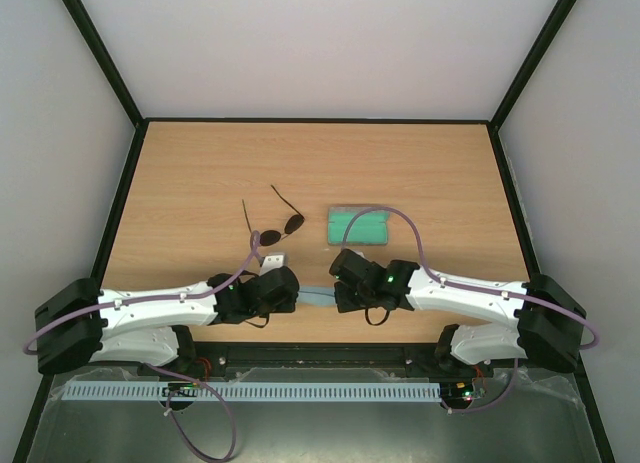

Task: Organize the sunglasses
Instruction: Fold the glasses cleaning cloth at the center of the board.

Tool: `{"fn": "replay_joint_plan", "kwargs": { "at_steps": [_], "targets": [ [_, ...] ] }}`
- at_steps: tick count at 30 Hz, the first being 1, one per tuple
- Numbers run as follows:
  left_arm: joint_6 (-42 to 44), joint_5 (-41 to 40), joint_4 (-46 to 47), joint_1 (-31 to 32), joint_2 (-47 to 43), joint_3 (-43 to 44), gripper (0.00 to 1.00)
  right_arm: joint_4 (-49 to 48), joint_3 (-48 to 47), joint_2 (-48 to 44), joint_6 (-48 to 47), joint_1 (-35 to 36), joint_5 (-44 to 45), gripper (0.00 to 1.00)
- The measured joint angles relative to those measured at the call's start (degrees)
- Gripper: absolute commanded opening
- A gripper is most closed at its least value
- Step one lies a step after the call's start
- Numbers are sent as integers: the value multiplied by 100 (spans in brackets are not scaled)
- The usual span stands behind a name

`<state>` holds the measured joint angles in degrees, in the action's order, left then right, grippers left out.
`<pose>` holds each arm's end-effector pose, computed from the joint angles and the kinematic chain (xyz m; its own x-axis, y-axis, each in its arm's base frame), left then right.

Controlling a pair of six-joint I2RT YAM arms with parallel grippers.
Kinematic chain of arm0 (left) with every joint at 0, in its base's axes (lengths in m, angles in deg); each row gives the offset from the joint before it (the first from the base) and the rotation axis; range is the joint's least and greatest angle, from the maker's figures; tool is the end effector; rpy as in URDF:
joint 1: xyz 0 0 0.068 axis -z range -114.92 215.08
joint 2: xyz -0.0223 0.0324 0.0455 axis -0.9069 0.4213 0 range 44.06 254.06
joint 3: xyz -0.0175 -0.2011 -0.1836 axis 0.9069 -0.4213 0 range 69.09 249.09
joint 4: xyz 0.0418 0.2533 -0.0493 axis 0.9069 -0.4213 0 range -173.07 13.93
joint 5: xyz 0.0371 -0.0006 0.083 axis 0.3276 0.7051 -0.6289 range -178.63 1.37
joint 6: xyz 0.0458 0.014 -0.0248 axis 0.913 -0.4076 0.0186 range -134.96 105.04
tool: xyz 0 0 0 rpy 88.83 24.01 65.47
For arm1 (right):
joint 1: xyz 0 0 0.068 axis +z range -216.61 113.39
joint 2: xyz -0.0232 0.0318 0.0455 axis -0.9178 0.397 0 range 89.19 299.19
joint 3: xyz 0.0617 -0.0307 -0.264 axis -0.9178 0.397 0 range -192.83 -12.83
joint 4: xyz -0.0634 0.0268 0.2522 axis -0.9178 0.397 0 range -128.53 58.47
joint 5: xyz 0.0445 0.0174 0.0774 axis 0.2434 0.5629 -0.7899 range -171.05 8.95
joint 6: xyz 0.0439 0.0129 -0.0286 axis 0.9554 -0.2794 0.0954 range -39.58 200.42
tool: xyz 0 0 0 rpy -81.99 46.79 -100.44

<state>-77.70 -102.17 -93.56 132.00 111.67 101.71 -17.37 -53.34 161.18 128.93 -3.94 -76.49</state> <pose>0.0941 -0.1998 0.1801 -0.8878 -0.1211 -0.4439 0.1076 0.8834 -0.4562 0.1150 0.2164 0.2008 -0.8885 -0.0927 -0.4494 -0.2985 0.8605 0.4128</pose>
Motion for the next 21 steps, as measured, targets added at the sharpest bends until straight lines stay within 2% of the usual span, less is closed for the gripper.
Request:
{"fn": "replay_joint_plan", "kwargs": {
  "at_steps": [21],
  "targets": [
    [-81,-4,-4,22,107,-2,2,-57,90,0,37,4,-2,1]
  ]
}}
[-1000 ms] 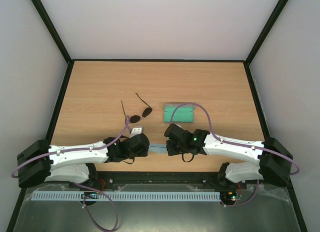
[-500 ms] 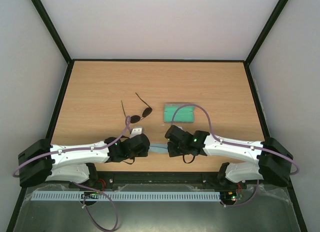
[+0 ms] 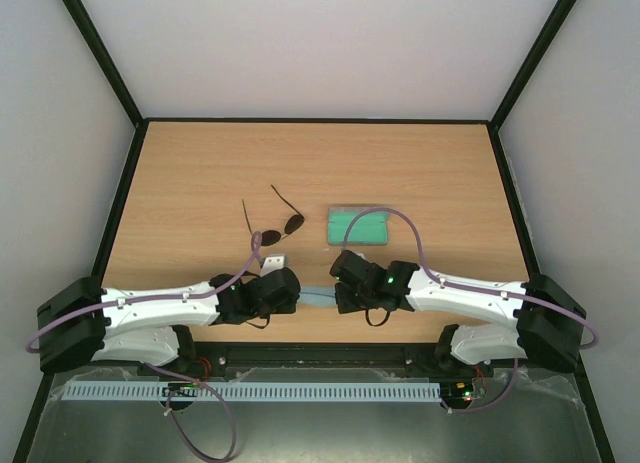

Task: Organize the sunglasses
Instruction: Fold the glasses cleaning cloth at the center of the board.

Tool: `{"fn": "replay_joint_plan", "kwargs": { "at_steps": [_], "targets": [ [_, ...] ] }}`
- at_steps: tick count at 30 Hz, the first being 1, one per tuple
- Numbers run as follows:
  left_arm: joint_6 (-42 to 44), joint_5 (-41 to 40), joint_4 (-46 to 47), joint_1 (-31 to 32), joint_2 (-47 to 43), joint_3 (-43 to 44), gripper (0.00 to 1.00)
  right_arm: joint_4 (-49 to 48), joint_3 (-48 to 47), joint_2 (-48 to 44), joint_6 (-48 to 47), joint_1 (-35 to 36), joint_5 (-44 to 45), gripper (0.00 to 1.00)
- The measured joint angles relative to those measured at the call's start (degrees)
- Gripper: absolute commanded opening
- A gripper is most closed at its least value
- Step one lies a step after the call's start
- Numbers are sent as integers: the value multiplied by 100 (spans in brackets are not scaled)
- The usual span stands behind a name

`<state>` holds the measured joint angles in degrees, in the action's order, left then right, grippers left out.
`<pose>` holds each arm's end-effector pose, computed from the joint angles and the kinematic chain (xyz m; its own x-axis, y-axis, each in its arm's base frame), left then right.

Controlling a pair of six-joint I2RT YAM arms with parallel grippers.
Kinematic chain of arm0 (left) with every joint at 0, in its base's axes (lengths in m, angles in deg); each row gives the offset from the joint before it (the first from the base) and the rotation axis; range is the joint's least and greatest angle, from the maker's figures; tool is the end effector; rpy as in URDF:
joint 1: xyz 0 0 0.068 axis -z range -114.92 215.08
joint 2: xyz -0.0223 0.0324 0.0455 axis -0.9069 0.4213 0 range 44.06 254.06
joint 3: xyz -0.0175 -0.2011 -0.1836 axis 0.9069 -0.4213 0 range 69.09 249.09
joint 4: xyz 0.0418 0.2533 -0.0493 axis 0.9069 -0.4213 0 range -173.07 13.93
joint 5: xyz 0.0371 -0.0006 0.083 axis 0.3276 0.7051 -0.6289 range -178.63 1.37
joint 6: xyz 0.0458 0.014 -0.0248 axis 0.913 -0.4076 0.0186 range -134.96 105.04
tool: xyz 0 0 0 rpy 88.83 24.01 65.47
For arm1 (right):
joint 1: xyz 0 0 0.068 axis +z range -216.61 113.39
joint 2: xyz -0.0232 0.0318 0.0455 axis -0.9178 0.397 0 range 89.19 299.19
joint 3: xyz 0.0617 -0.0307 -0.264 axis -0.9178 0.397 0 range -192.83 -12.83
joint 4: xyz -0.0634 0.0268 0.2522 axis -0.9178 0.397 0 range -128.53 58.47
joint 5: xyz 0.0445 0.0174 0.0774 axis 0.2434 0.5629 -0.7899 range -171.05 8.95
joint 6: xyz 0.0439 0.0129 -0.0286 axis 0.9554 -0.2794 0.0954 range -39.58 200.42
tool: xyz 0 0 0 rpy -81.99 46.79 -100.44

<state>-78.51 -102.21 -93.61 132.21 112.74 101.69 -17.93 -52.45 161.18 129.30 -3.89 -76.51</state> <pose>0.0938 -0.2011 0.1762 -0.8928 -0.1227 -0.4334 0.0946 0.8897 -0.4467 0.1140 0.2149 0.1967 -0.8916 -0.0903 -0.4437 -0.2925 0.8628 0.4122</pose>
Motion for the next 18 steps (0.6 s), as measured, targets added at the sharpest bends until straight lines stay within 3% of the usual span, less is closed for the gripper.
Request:
{"fn": "replay_joint_plan", "kwargs": {
  "at_steps": [18],
  "targets": [
    [-59,2,2,72,-2,0,2,0,7,-2,9,63,0,1]
  ]
}}
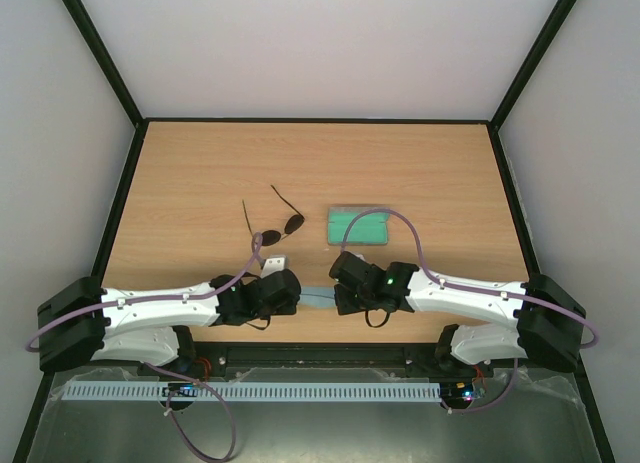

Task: Organize the sunglasses
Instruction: Fold the glasses cleaning cloth at the center of the board.

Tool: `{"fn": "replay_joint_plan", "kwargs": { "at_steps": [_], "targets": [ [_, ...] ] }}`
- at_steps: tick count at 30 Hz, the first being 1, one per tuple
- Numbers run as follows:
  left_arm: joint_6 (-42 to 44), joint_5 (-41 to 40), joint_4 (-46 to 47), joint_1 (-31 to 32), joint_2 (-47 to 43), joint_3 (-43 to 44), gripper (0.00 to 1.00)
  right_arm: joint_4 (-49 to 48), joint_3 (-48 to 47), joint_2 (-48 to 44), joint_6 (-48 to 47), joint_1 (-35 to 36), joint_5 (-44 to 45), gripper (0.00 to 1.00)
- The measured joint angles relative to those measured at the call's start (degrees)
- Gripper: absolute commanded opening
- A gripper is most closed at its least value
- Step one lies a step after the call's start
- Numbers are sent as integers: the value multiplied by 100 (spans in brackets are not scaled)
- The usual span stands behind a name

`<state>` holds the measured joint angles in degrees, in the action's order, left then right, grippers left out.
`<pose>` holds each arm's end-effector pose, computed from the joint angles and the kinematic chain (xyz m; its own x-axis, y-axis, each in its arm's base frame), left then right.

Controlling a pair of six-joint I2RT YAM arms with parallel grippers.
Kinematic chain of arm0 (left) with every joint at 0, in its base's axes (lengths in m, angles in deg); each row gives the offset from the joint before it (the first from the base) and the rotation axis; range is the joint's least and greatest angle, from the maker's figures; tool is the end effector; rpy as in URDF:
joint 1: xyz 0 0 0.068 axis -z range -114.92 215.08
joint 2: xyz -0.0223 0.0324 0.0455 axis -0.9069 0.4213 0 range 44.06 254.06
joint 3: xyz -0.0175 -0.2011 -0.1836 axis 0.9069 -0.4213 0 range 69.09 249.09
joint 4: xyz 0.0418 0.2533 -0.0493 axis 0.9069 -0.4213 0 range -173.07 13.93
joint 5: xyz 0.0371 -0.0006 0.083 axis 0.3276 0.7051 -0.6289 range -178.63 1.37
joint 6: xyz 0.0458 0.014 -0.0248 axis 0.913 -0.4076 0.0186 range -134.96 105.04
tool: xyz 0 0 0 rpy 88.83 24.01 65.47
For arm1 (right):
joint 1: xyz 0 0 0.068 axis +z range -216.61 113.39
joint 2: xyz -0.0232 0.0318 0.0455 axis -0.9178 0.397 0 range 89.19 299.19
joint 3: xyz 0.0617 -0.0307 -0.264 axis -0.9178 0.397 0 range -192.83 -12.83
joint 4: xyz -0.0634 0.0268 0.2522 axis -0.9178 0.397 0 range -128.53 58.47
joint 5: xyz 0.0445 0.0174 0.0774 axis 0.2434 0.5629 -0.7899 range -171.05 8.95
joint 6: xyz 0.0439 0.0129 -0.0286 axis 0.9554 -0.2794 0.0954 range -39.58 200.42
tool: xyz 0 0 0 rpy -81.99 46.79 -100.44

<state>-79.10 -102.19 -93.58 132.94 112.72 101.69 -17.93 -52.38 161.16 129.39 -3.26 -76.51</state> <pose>0.0913 -0.2023 0.1763 -0.8954 -0.1206 -0.4287 0.0969 0.8868 -0.4519 0.1115 0.2160 0.1964 -0.8912 -0.0991 -0.4426 -0.3004 0.8601 0.4124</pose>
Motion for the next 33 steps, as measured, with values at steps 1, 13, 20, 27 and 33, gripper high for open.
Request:
{"fn": "replay_joint_plan", "kwargs": {
  "at_steps": [1,13,20,27,33],
  "targets": [
    [-17,0,0,13,0,0,2,0,0,0,2,7,0,1],
    [-111,-2,-2,76,-2,0,2,0,7,-79,61,92,4,2],
    [-162,-42,-17,92,-2,0,2,4,24,-94,81,92,63,1],
    [-164,-59,-26,92,96,2,2,7,17,50,79,92,151,1],
    [-144,-59,-31,24,138,9,2,7,-22,201,76,94,219,1]
  ]
}}
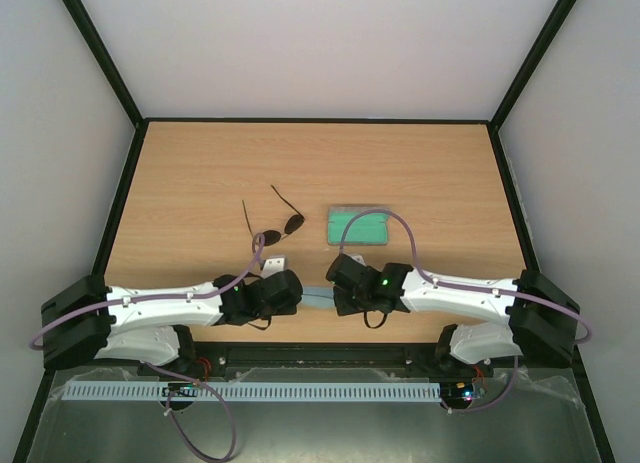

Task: Organize the sunglasses
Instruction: Fold the glasses cleaning cloth at the center of the board.

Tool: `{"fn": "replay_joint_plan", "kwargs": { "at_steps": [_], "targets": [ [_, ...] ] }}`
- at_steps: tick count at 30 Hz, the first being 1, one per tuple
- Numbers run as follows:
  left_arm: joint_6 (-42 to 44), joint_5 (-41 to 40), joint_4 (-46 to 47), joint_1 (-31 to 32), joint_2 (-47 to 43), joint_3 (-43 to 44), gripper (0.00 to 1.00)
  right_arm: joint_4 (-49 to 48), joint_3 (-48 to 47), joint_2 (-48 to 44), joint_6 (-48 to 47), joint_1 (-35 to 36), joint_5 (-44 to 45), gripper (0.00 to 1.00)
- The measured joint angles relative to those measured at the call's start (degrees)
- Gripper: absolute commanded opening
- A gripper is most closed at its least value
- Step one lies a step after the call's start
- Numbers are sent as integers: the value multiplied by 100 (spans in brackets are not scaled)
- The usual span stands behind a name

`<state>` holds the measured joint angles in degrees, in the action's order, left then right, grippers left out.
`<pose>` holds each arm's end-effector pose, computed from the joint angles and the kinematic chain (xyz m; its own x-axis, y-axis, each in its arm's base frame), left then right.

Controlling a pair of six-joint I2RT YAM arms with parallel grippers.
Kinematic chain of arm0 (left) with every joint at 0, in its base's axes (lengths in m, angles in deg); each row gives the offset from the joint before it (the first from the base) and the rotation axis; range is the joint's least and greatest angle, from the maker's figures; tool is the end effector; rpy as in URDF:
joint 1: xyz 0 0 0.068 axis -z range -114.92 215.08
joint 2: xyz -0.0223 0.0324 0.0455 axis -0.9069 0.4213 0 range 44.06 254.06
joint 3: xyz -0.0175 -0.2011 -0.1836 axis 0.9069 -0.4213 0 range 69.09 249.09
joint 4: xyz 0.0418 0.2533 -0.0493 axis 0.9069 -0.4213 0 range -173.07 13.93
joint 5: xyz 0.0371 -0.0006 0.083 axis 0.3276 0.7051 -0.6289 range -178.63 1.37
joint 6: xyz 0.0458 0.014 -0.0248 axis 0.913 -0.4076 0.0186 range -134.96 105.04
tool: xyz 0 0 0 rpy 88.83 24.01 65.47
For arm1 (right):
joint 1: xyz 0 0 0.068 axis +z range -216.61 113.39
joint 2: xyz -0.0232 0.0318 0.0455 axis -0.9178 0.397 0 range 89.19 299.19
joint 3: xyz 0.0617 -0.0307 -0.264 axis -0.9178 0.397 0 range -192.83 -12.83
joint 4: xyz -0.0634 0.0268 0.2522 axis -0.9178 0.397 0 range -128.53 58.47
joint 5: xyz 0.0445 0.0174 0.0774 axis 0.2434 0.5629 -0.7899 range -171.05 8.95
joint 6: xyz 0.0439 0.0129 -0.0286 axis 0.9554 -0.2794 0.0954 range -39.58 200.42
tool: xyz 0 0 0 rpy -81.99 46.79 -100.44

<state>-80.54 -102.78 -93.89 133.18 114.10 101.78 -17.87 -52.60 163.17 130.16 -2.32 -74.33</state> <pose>0.0912 -0.2037 0.1716 -0.8984 -0.1324 -0.4188 0.0715 0.8967 -0.4369 0.1106 0.2201 0.1897 -0.8899 -0.1010 -0.4449 -0.2885 0.8800 0.3774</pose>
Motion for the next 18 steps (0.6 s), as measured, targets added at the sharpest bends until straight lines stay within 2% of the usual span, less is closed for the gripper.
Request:
{"fn": "replay_joint_plan", "kwargs": {
  "at_steps": [18],
  "targets": [
    [348,72,33,-387,348,225,2,133,-389,442,-68,13,398,1]
  ]
}}
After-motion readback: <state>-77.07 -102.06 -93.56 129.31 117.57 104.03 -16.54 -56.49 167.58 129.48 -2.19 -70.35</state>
